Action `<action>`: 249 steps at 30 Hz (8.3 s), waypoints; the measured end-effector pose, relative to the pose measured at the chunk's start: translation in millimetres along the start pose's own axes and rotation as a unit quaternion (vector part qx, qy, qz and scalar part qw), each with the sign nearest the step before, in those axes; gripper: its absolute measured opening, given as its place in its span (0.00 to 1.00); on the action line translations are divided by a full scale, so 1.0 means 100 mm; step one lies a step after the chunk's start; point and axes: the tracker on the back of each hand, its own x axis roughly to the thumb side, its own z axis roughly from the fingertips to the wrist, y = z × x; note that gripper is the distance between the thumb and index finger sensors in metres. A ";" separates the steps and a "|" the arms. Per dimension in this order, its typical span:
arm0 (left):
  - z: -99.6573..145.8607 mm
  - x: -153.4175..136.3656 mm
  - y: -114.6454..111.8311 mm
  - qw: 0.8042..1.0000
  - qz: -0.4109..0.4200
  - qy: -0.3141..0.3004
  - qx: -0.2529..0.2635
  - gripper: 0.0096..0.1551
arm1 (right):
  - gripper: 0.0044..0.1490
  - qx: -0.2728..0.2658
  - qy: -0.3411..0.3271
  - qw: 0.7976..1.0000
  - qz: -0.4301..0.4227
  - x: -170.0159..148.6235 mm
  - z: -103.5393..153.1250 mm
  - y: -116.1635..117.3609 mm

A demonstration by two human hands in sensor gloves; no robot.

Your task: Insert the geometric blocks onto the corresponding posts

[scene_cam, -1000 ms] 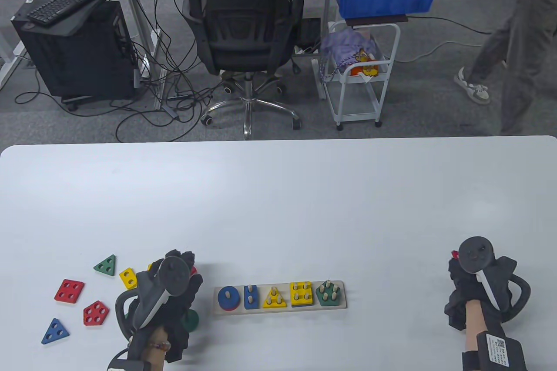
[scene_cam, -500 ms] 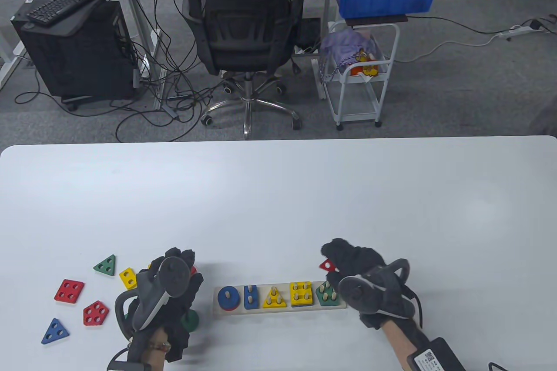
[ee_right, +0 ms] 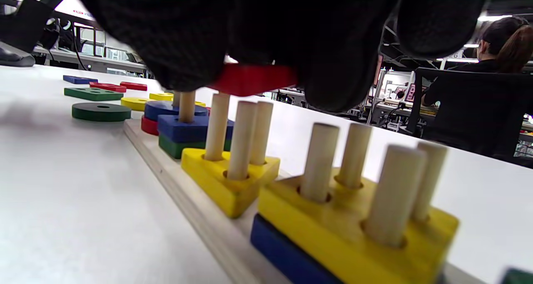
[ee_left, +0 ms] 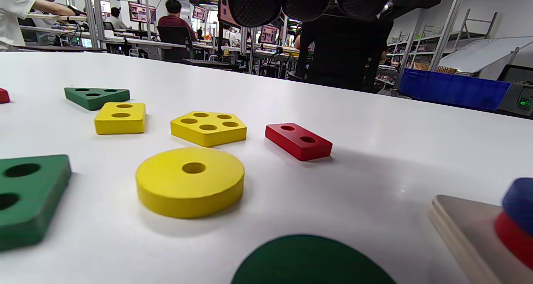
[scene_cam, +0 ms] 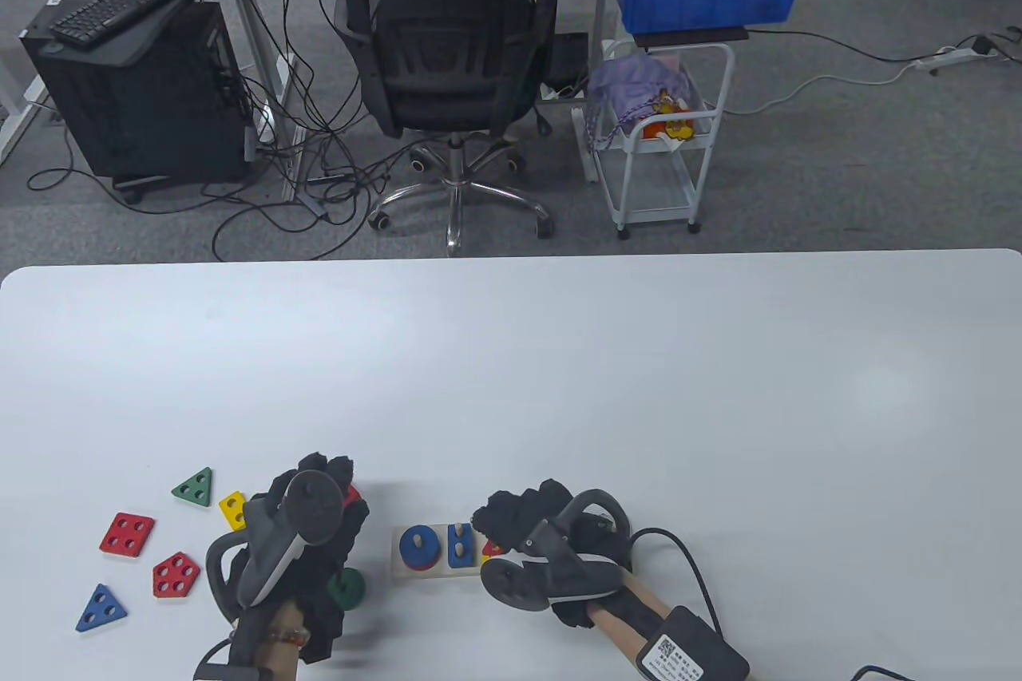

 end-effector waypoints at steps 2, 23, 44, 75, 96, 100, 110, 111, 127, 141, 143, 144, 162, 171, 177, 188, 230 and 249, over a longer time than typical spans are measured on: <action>0.00 0.00 0.00 1.000 0.001 0.000 -0.001 0.38 | 0.38 0.003 0.002 1.000 0.002 -0.01 -0.01 0.01; -0.01 -0.02 0.01 1.000 0.025 -0.009 -0.005 0.38 | 0.41 0.025 0.123 0.990 -0.063 -0.62 0.49 -0.15; 0.11 -0.20 -0.06 0.980 -0.059 -0.145 -0.127 0.47 | 0.43 0.009 0.266 0.954 -0.137 -1.37 1.50 0.00; 0.18 0.17 -0.24 0.976 -0.090 -0.199 -0.007 0.43 | 0.41 0.014 0.278 0.950 -0.139 -1.41 1.55 0.01; 0.20 0.48 -0.39 0.973 -0.007 -0.229 -0.009 0.41 | 0.40 0.019 0.260 0.955 -0.139 -1.37 1.51 0.03; 0.20 0.47 -0.36 0.974 -0.005 -0.226 -0.013 0.43 | 0.40 0.020 0.261 0.955 -0.140 -1.37 1.52 0.03; -0.15 -0.06 0.08 0.998 0.031 -0.055 -0.006 0.38 | 0.40 0.005 0.268 0.953 -0.143 -1.40 1.55 -0.02; -0.19 -0.07 0.10 0.999 0.026 -0.040 -0.014 0.38 | 0.40 0.004 0.269 0.952 -0.143 -1.40 1.56 -0.03; -0.75 0.18 -0.33 0.971 -0.196 0.072 -0.115 0.41 | 0.40 0.020 0.263 0.955 -0.137 -1.39 1.55 -0.03; -0.57 0.44 -0.24 0.981 -0.182 0.013 -0.060 0.40 | 0.40 0.028 0.264 0.955 -0.132 -1.39 1.55 -0.03; -0.48 0.53 -0.14 0.986 -0.158 -0.017 -0.055 0.41 | 0.40 0.030 0.263 0.955 -0.132 -1.39 1.54 -0.03; -0.45 0.57 -0.11 0.987 -0.152 -0.029 -0.053 0.41 | 0.40 0.031 0.263 0.955 -0.132 -1.39 1.54 -0.03; 0.22 1.13 -0.17 0.956 -0.118 -0.265 -0.042 0.42 | 0.39 0.033 0.260 0.956 -0.131 -1.38 1.53 -0.03; 0.21 1.10 -0.26 0.957 -0.125 -0.261 -0.035 0.41 | 0.40 0.035 0.260 0.956 -0.131 -1.37 1.54 -0.03; 0.17 1.03 -0.27 0.963 -0.108 -0.243 -0.050 0.45 | 0.40 0.038 0.259 0.956 -0.130 -1.37 1.54 -0.03; -0.13 0.11 0.16 0.996 0.008 -0.085 -0.017 0.39 | 0.39 0.032 0.269 0.954 -0.131 -1.41 1.55 -0.04; -0.23 0.03 -0.41 0.944 -0.299 0.029 -0.135 0.41 | 0.39 0.054 0.261 0.956 -0.125 -1.37 1.54 -0.03; 0.12 0.50 -0.09 0.978 -0.052 -0.197 -0.031 0.43 | 0.39 0.055 0.258 0.957 -0.121 -1.37 1.53 -0.03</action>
